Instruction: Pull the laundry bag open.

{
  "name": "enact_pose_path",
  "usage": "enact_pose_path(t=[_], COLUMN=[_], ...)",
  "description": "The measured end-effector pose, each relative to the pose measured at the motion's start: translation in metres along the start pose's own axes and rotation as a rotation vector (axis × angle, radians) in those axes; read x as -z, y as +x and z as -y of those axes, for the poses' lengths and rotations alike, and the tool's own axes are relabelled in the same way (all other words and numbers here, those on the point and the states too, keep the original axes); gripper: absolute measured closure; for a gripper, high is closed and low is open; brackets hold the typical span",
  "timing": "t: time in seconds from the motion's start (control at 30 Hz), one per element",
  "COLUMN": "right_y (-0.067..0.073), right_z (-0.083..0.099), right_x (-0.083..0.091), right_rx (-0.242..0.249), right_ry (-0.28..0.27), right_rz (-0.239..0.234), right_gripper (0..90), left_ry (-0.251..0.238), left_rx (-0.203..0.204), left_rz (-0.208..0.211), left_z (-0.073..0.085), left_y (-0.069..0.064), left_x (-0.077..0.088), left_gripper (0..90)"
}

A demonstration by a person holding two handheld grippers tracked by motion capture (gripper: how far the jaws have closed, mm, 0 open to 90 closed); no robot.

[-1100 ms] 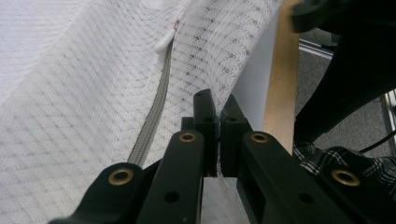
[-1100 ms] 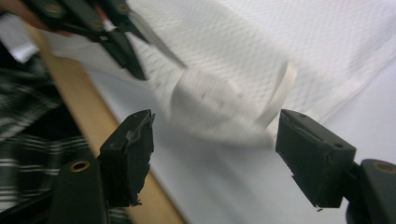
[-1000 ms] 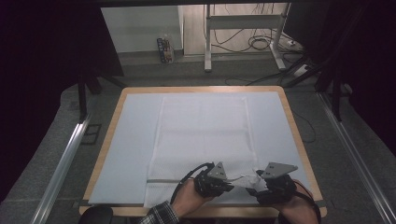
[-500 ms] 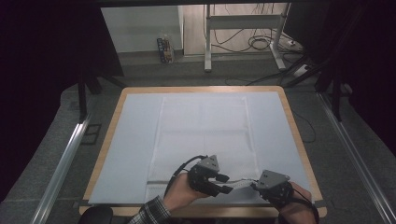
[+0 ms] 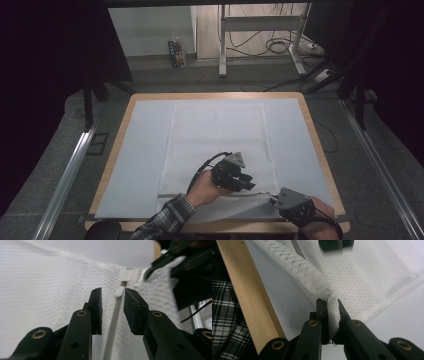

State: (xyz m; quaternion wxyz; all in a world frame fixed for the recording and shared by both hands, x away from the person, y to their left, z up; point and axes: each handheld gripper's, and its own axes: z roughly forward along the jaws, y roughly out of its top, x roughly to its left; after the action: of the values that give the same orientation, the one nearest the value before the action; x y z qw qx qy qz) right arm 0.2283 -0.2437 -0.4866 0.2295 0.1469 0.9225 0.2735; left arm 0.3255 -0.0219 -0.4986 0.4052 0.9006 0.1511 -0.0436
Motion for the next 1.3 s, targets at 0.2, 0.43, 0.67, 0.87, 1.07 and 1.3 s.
enact_pose_path(t=[0.2,0.43,0.67,0.87,1.07,1.3], right_y=[0.001,0.0,0.0,0.001,0.0,-0.001], right_z=[0.001,0.001,0.0,-0.001,0.0,0.001], right_x=[0.0,0.001,0.003,0.002,0.002,0.004], right_rx=[0.002,-0.001,-0.008,-0.005,-0.009,-0.02], right_ry=[-0.004,-0.016,-0.031,-0.029,-0.027,-0.028], right_rz=[0.0,0.002,0.009,0.014,0.014,0.008], right_gripper=[85.6,85.6,85.8,86.0,86.2,86.3], left_ry=[0.063,0.091,0.117,0.128,0.115,0.1], left_rx=[-0.052,-0.124,-0.172,-0.206,-0.203,-0.203], left_rz=[-0.006,-0.05,-0.066,-0.05,-0.039,-0.026], left_z=[-0.001,-0.004,-0.008,-0.009,-0.011,-0.009], left_y=[-0.004,-0.01,-0.015,-0.016,-0.014,-0.01], left_x=[-0.023,-0.032,-0.039,-0.046,-0.045,-0.036], left_gripper=[66.8,63.0,64.5,72.8,82.9,87.0])
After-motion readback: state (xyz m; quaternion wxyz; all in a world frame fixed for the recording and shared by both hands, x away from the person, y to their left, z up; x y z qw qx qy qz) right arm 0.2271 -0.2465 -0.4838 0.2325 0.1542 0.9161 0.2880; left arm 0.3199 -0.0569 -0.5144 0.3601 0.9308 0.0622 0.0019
